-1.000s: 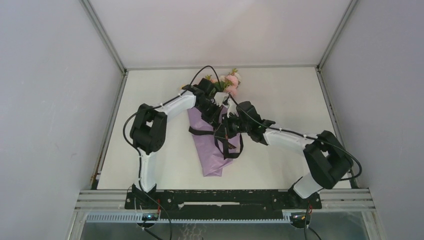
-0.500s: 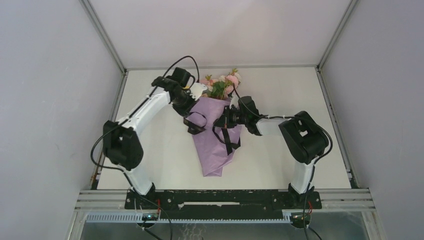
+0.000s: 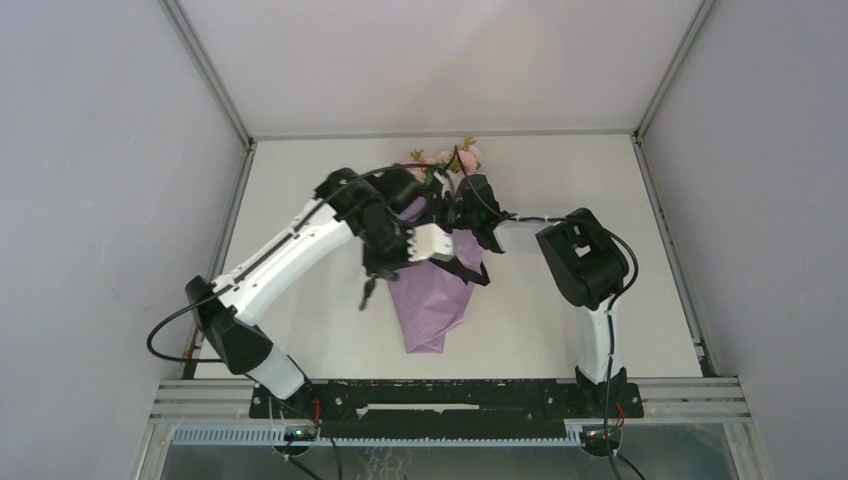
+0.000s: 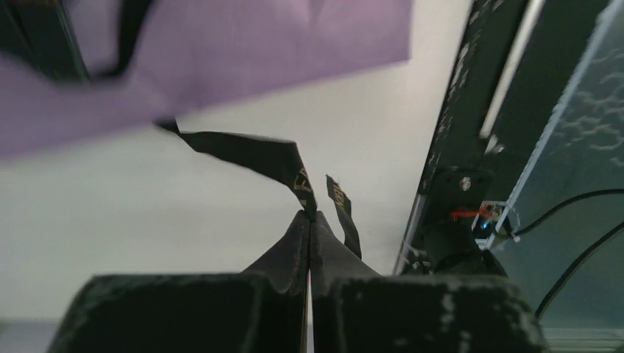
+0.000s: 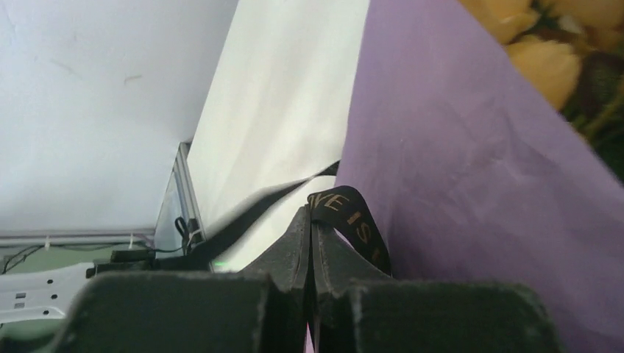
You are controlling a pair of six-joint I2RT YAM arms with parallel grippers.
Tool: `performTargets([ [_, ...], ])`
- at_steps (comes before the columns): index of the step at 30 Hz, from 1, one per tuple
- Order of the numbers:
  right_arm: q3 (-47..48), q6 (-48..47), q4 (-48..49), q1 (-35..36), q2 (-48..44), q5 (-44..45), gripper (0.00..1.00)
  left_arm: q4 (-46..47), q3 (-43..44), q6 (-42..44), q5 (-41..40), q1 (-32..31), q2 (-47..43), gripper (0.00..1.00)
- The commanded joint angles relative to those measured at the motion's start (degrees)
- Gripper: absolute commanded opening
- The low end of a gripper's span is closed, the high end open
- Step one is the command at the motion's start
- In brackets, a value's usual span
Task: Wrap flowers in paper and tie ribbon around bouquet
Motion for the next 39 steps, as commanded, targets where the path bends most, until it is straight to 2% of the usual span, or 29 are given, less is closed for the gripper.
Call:
performTargets([
  [1,1.82,3.60,3.36,0.32,-0.21,-4.69,0.14,0.18,15.30,1.62,10.68,-7.67,7.44,0.00],
  [3,1.10,3.84,2.06,-0.68,-2.13,-6.77,0.29,6.67,18.46,-1.94,10.46,-6.07,10.55,0.00],
  [5,0.02,3.53,0.60,-1.83,-4.90,-8.39,0.41,14.10,17.92,-5.65,12.22,-3.01,12.41,0.00],
  [6,-0.06,2.75,-1.32,-2.33,-6.27,-8.74,0.44,17.47,16.87,-7.70,14.53,-1.21,13.07,0.00],
  [9,-0.11,1.55,-6.44,-3.61,-8.98,-8.87,0.47,27.60,13.29,-14.70,20.60,3.99,14.43,0.00],
  [13,-1.05,5.46,-7.44,-5.70,-9.62,-11.16,0.47,35.23,8.44,-15.73,23.27,6.83,14.69,0.00],
  [17,-4.78,8.02,-7.11,-7.97,-12.33,-10.46,0.47,36.72,6.56,-16.34,25.91,8.79,15.91,0.00],
  [22,-10.26,3.99,-8.12,-11.14,-17.15,-10.98,0.49,39.22,6.37,-20.65,27.64,11.23,19.41,0.00],
  [24,-11.51,1.15,-10.92,-12.41,-18.84,-10.25,0.51,40.05,6.16,-21.23,26.04,12.05,20.71,0.00],
  [27,-11.67,-4.84,-15.07,-12.09,-20.09,-6.74,0.54,42.27,6.60,-20.90,19.56,12.62,23.05,0.00],
  [32,-11.66,-5.66,-13.15,-9.76,-17.43,-5.33,0.58,41.96,9.78,-17.61,13.37,12.63,26.43,0.00],
  [35,-11.54,-2.45,-8.66,-8.34,-13.83,-4.83,0.61,41.48,10.11,-15.63,11.69,12.63,27.33,0.00],
  [39,-10.18,-0.64,-7.95,-7.06,-10.42,-0.68,0.63,39.98,9.78,-13.79,11.57,12.63,28.09,0.00],
])
